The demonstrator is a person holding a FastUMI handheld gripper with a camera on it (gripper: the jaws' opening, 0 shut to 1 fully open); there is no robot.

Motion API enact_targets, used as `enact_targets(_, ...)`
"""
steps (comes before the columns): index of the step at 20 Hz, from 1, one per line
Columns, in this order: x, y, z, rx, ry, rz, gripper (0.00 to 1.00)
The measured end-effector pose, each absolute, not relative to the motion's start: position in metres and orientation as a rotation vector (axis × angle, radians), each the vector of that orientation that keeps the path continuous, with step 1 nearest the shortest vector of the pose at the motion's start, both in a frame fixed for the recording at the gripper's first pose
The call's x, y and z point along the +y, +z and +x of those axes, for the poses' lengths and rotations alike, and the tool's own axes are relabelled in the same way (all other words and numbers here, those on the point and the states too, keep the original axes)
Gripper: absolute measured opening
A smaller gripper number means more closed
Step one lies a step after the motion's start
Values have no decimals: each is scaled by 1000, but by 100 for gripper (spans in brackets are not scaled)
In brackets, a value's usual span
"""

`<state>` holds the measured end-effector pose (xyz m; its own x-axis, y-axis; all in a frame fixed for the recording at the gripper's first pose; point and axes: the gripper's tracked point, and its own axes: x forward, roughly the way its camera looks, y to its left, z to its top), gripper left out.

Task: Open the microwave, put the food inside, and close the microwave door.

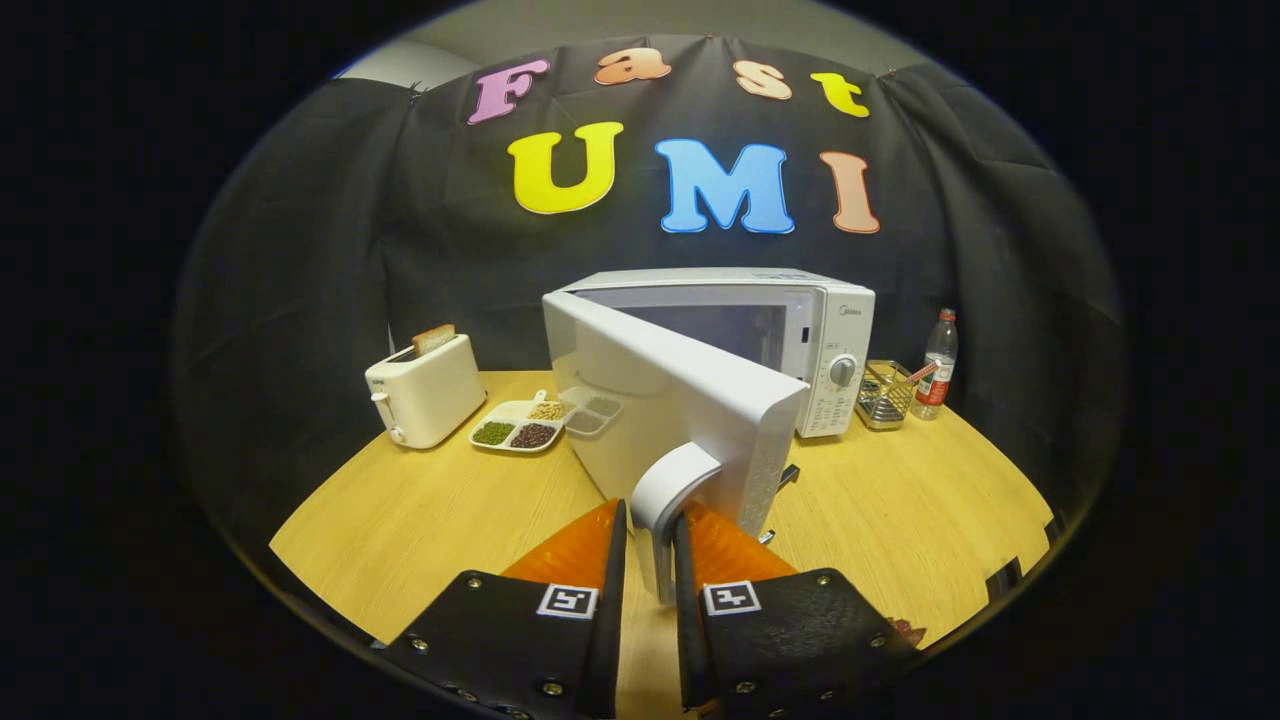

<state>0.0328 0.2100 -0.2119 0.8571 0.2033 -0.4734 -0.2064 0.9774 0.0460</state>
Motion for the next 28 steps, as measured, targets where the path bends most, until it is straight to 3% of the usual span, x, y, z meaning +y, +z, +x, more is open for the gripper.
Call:
enact_targets(14, 295, -215, -14, 496, 350, -106, 28)
enact_targets(18, 323, -210, -32, 506, 477, -83, 30)
enact_targets(21, 356, -191, -57, 535, 673, 50, 30)
enact_targets(24, 351, -159, -65, 483, 743, 54, 32)
enact_targets(25, 349, -146, -67, 457, 761, 69, 40)
enact_targets(26, 349, -134, -73, 434, 798, 95, 43)
enact_targets(27, 344, -123, -76, 406, 810, 109, 69)
enact_targets(28, 333, -114, -71, 377, 791, 105, 85)
